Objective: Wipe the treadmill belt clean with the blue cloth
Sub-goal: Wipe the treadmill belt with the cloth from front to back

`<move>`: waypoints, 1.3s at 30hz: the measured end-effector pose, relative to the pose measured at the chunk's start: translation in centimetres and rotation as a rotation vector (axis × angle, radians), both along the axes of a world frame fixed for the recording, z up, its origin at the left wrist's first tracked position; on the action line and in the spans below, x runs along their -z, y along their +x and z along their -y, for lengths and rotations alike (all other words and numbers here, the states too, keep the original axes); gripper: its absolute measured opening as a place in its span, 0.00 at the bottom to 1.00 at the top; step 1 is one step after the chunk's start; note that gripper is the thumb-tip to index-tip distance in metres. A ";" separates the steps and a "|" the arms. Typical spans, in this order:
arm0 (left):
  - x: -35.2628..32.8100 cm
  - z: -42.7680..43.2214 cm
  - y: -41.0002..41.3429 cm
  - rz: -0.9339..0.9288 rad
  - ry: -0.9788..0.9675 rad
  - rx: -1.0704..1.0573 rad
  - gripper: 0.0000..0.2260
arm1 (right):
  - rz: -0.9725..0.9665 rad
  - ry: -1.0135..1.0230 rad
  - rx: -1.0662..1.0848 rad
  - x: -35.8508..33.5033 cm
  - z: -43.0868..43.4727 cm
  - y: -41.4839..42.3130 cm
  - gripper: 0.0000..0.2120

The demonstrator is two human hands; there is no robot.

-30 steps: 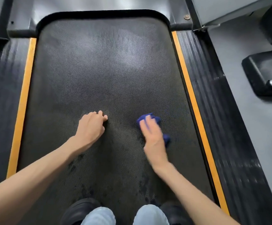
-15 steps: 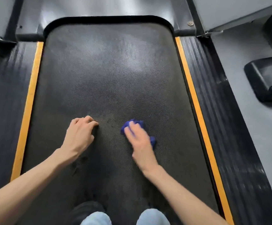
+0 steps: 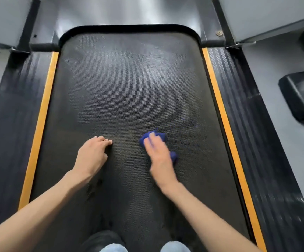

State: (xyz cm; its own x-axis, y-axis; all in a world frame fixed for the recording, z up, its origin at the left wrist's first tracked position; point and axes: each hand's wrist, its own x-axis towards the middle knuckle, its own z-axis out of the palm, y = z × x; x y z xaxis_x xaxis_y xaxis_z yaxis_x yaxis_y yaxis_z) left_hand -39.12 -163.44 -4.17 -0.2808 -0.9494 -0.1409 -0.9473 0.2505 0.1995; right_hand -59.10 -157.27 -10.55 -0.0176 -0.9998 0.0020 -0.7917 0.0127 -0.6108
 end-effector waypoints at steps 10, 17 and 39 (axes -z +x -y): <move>-0.4 -0.1 1.8 -0.190 0.154 -0.131 0.29 | 0.030 -0.004 0.192 -0.6 5.9 -5.7 0.29; 0.2 0.8 1.8 -0.292 0.056 -0.246 0.23 | 0.021 0.026 -0.246 -2.4 3.6 5.4 0.22; 5.2 5.6 2.8 -0.004 -0.201 -0.195 0.24 | -0.185 0.014 -0.047 -1.9 7.7 -1.8 0.21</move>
State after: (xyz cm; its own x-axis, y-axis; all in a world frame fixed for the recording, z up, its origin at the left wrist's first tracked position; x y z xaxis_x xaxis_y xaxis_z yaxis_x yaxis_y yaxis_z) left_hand -36.28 -168.99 -9.40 -0.0898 -0.9943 0.0568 -0.9809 0.0982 0.1680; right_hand -60.91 -165.00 -8.69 0.0286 -0.9995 -0.0135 -0.8903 -0.0193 -0.4549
